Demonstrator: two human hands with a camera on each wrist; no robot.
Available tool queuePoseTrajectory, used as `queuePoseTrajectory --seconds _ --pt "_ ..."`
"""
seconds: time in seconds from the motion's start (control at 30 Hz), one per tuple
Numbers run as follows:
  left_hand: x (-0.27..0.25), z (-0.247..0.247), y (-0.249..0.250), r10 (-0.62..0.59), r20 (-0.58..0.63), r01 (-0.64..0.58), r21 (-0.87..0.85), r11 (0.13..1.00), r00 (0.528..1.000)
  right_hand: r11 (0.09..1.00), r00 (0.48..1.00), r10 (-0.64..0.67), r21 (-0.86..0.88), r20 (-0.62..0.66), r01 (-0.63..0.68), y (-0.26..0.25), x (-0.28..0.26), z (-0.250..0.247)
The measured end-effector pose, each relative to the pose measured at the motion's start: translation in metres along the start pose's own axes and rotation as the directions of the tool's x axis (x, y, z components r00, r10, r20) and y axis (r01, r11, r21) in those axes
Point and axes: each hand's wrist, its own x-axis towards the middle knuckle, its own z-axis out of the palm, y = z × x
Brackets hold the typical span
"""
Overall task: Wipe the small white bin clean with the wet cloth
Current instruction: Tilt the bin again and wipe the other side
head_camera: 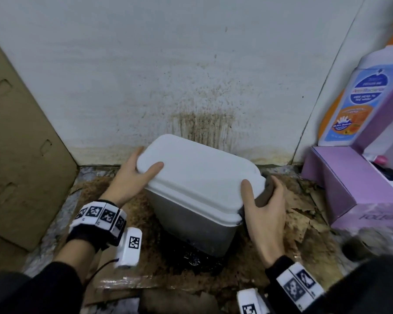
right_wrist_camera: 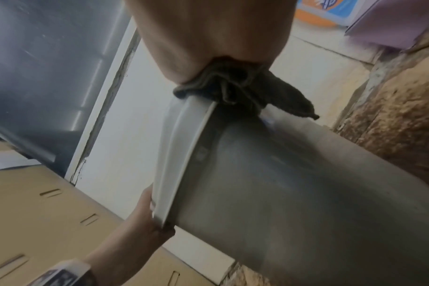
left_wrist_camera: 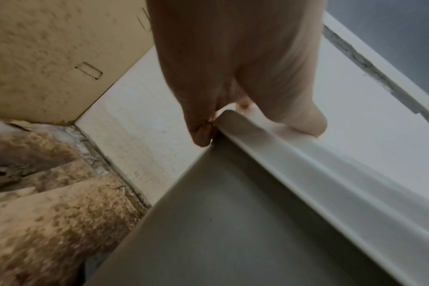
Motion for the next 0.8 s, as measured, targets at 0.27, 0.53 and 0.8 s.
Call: queuePoseTrajectory --seconds 0.27,0.53,0.8 --pt "-0.002 0.028 -0.006 -0.047 -0.175 0.03 -0.095 0.995 0.984 0.996 1.0 0.002 0.087 -0.026 0.001 0.018 0.007 -0.007" --pt "-0.042 0.059 0.015 -0.228 -0.342 0.158 -0.22 0.963 0.912 0.999 0.998 -0.017 0.031 -0.067 0.019 0.015 0.054 -0.031" --pt "-0.078 0.096 0.033 -0.205 -0.276 0.084 -0.396 0.915 0.939 0.983 0.779 0.005 -0.144 0.627 0.11 -0.011 0.127 -0.022"
